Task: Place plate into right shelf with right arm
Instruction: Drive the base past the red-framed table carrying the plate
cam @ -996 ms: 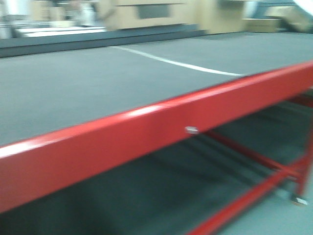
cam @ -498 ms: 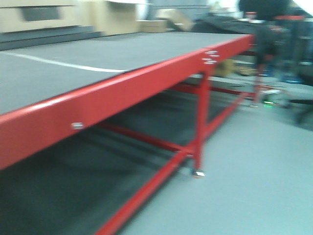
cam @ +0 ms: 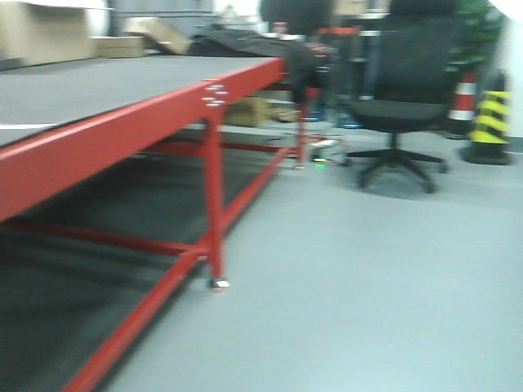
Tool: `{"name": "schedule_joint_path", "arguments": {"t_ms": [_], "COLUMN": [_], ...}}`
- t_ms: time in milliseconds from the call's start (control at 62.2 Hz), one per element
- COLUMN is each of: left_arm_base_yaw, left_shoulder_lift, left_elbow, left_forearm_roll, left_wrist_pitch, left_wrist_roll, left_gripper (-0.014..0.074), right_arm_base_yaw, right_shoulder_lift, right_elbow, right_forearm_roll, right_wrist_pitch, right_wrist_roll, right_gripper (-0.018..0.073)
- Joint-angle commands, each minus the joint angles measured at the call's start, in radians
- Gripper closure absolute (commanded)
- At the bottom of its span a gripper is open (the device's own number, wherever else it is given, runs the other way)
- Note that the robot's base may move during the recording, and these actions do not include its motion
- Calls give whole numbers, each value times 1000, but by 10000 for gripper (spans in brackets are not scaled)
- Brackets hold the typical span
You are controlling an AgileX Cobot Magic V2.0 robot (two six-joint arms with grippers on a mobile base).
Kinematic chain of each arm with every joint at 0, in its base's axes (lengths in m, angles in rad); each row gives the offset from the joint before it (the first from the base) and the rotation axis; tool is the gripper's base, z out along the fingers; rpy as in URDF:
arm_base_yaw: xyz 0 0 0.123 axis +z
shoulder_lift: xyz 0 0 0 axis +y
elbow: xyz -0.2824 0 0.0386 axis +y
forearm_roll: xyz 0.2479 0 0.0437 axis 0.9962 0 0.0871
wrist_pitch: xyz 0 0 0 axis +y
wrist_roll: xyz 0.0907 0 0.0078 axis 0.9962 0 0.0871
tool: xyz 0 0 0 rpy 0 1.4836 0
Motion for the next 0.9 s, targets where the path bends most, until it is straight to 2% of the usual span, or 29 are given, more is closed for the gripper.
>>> {"name": "schedule_joint_path", "arguments": {"t_ms": [0,884], "left_arm_base_yaw": [-2,-2], "left_shoulder_lift": [-10,-10], "left_elbow": [10,10], "left_forearm_roll": [-8,-8], "left_wrist_pitch": [-90,-90], "left_wrist_roll": [-7,-7], "left_gripper": [724,724], "right_arm_base_yaw": [-9,-9], "right_shoulder_lift": [7,7], "right_elbow": [-28,-28], "right_forearm_roll": [8,8], "right_wrist_pitch": [-100,-100], "right_wrist_roll": [-7,-7], "right_gripper": [508,508]}}
